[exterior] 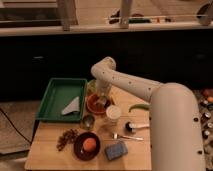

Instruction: Wipe red bowl with eraser

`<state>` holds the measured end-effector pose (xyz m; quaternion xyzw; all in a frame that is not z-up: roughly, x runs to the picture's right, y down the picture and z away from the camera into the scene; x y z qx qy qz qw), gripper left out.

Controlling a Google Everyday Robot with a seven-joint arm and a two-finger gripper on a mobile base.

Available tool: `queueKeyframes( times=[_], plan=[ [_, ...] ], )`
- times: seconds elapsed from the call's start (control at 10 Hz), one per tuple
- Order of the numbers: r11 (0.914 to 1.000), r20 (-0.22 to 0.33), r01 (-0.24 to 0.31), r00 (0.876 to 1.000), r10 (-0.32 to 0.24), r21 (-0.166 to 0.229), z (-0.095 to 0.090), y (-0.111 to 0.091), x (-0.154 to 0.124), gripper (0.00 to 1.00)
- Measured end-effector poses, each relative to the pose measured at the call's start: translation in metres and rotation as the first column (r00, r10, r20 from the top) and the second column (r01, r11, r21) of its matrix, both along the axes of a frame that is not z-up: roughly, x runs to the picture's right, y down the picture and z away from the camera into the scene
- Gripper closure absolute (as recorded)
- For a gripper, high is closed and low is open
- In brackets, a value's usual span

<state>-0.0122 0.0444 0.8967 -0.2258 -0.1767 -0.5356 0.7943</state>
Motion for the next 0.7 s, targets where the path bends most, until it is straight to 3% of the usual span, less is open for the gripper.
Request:
queueKeyframes(
  times=[0.4, 0.7],
  plan=[
    [0.9976, 0.073, 0.069, 0.995, -0.070, 0.006, 0.000, 0.001, -0.047, 1.00],
    [0.9947, 0.120, 0.102, 0.987, -0.103, 0.008, -0.014, 0.013, -0.061, 1.00]
  ],
)
